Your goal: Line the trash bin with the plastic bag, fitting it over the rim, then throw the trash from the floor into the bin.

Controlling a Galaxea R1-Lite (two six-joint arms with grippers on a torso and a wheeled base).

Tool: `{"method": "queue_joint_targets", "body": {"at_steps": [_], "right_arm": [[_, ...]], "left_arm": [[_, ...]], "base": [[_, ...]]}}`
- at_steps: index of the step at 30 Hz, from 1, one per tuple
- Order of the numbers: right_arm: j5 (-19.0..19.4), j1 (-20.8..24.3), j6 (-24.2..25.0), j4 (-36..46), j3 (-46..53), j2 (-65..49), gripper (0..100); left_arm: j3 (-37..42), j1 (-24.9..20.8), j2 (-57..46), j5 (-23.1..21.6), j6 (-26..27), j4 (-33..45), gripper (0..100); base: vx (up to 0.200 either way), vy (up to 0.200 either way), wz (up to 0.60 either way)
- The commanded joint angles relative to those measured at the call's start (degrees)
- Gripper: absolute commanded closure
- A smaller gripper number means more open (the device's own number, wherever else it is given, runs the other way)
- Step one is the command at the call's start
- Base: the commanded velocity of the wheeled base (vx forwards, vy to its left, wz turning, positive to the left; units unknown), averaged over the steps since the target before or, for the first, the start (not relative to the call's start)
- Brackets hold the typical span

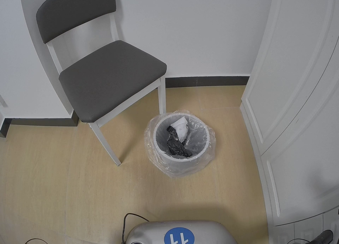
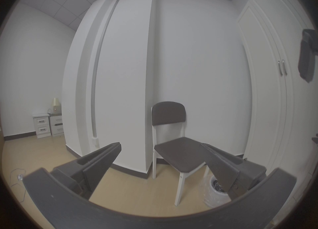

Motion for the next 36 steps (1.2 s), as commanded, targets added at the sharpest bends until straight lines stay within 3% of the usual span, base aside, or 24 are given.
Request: {"method": "queue_joint_targets", "body": {"at_steps": [1,8,12,17,21,22,28,31,32,34,36], "right_arm": [[-0.41,-0.38,0.99,-0.14,1.84,-2.86,0],[-0.67,-0.47,5.56,4.08,1.84,-2.86,0],[-2.17,-0.38,7.67,8.82,1.84,-2.86,0],[-1.55,-0.47,8.11,16.20,1.66,-2.86,0],[4.25,-0.38,8.11,15.50,1.84,-2.86,0],[6.97,-0.38,8.20,15.59,1.84,-2.86,0],[8.82,-0.38,6.88,16.38,1.75,-2.86,0],[12.95,-0.38,4.24,16.38,1.75,-2.86,0],[16.29,-0.38,1.69,16.73,1.75,-2.86,0],[16.11,-0.47,-2.00,17.87,1.84,-2.86,0],[15.85,-0.47,-0.85,17.96,1.84,-2.86,0]], "left_arm": [[10.51,0.07,-10.00,-0.10,-2.02,1.17,0],[24.58,0.07,-10.00,-2.29,-1.23,-3.58,0],[23.96,0.07,-10.00,-2.91,-2.28,5.04,0],[23.79,0.07,-10.00,-6.07,-2.02,5.04,0],[24.49,0.07,-10.00,-12.05,-0.70,5.39,0],[24.58,0.07,-10.00,-12.40,1.32,5.39,0],[24.58,0.07,-10.00,-12.49,1.23,5.48,0],[24.58,0.07,-10.00,-12.40,1.06,5.48,0],[24.58,0.16,-10.00,-12.40,1.23,5.48,0],[24.58,0.16,-10.00,-12.49,1.14,5.39,0],[24.58,0.07,-10.00,-12.40,1.14,5.48,0]], "base": [[0.000,0.000,0.00],[0.000,0.000,0.00],[0.000,0.000,0.00],[0.000,0.000,0.00],[0.000,0.000,0.00],[0.000,0.000,0.00],[0.000,0.000,0.00],[0.000,0.000,0.00],[0.000,0.000,0.00],[0.000,0.000,0.00],[0.000,0.000,0.00]]}}
